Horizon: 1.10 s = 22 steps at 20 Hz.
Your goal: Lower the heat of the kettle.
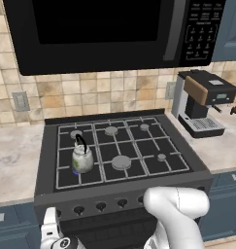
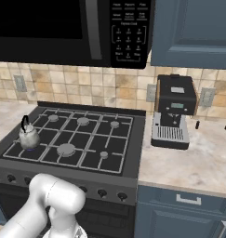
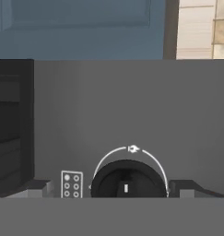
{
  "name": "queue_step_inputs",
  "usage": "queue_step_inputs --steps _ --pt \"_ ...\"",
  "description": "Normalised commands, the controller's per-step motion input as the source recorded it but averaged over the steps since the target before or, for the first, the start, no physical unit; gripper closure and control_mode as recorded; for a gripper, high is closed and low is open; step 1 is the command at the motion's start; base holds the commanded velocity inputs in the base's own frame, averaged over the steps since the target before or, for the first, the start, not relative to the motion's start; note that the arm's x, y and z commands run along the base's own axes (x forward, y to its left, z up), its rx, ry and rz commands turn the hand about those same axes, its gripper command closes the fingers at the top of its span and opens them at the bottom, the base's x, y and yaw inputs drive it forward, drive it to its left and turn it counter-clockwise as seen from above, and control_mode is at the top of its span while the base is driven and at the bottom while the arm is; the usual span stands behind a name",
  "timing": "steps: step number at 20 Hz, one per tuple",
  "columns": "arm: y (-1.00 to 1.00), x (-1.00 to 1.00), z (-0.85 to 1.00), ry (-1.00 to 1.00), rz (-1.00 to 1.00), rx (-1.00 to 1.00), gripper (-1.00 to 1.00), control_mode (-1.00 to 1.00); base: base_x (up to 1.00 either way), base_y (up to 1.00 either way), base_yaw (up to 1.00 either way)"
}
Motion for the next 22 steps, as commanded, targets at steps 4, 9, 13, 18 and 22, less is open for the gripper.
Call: queue_step_inputs --steps 4,9,13,18,22 --pt "0.0 0.11 -0.04 0.0 0.0 0.01 1.0 -1.0 0.0 0.0 0.0" --pt "0.01 0.11 -0.02 -0.01 0.0 0.01 1.0 -1.0 0.0 0.0 0.0" --pt "0.0 0.01 0.0 -0.06 0.0 0.01 1.0 -1.0 0.0 0.0 0.0" --pt "-0.06 0.0 0.0 -0.09 0.0 0.06 1.0 -1.0 0.0 0.0 0.0" --pt "-0.01 0.0 0.0 -0.09 0.0 0.12 1.0 -1.0 0.0 0.0 0.0"
